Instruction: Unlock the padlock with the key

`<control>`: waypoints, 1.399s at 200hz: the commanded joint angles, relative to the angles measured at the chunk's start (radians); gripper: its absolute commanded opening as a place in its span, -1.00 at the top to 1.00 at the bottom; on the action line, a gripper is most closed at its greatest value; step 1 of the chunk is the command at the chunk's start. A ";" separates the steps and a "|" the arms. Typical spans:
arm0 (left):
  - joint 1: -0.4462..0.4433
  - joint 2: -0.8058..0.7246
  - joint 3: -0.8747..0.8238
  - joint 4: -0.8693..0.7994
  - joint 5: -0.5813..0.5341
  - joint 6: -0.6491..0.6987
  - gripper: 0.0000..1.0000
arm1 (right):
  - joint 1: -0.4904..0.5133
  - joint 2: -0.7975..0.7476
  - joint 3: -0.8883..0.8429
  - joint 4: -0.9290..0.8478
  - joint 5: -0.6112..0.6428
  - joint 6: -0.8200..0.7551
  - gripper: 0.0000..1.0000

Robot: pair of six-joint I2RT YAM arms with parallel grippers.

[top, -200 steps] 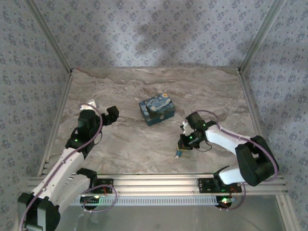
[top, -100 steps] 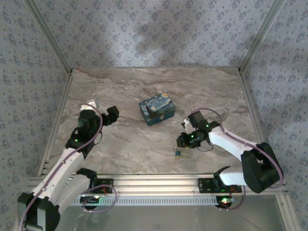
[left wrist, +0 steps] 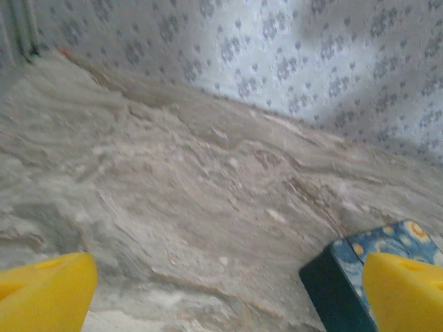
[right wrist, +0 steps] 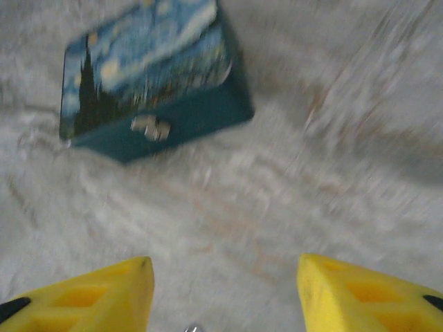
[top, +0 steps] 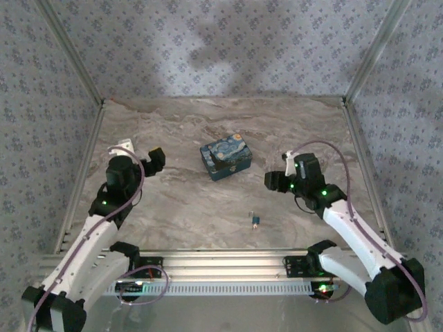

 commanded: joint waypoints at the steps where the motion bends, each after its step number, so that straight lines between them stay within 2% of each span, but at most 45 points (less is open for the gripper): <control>1: 0.010 -0.039 0.027 0.022 -0.114 0.134 -0.96 | -0.038 -0.041 -0.045 0.139 0.151 -0.061 -0.33; 26: 0.027 -0.059 0.021 0.043 -0.170 0.193 -0.96 | -0.095 -0.055 -0.069 0.214 0.237 -0.108 -0.62; 45: 0.047 -0.063 0.013 0.069 -0.171 0.252 -0.96 | -0.128 -0.056 -0.112 0.318 0.337 -0.132 -1.00; 71: 0.065 -0.062 -0.047 0.180 -0.149 0.372 -0.96 | -0.167 -0.036 -0.223 0.553 0.415 -0.182 -1.00; 95: 0.094 -0.047 -0.113 0.263 -0.110 0.456 -0.96 | -0.231 0.028 -0.269 0.669 0.406 -0.192 -1.00; 112: 0.124 -0.014 -0.136 0.271 -0.111 0.449 -0.96 | -0.266 0.090 -0.274 0.709 0.398 -0.195 -1.00; 148: 0.175 0.120 -0.183 0.302 -0.129 0.387 -0.96 | -0.323 0.234 -0.316 0.917 0.334 -0.230 -1.00; 164: 0.190 0.179 -0.209 0.344 -0.126 0.364 -0.96 | -0.332 0.271 -0.285 0.884 0.299 -0.279 -1.00; 194: 0.223 0.262 -0.255 0.449 -0.090 0.335 -0.96 | -0.350 0.341 -0.337 1.069 0.241 -0.356 -1.00; 223: 0.256 0.321 -0.285 0.550 -0.038 0.337 -0.96 | -0.368 0.426 -0.339 1.137 0.176 -0.359 -1.00; 258: 0.286 0.396 -0.306 0.640 0.000 0.341 -0.96 | -0.379 0.615 -0.342 1.310 0.122 -0.366 -1.00; 264: 0.289 0.406 -0.306 0.649 0.004 0.340 -0.96 | -0.380 0.624 -0.312 1.268 0.118 -0.366 -1.00; 273: 0.293 0.421 -0.305 0.661 0.012 0.341 -0.96 | -0.387 0.602 -0.237 1.079 0.135 -0.354 -1.00; 280: 0.296 0.428 -0.304 0.670 0.023 0.347 -0.96 | -0.409 0.612 -0.248 1.122 0.120 -0.327 -1.00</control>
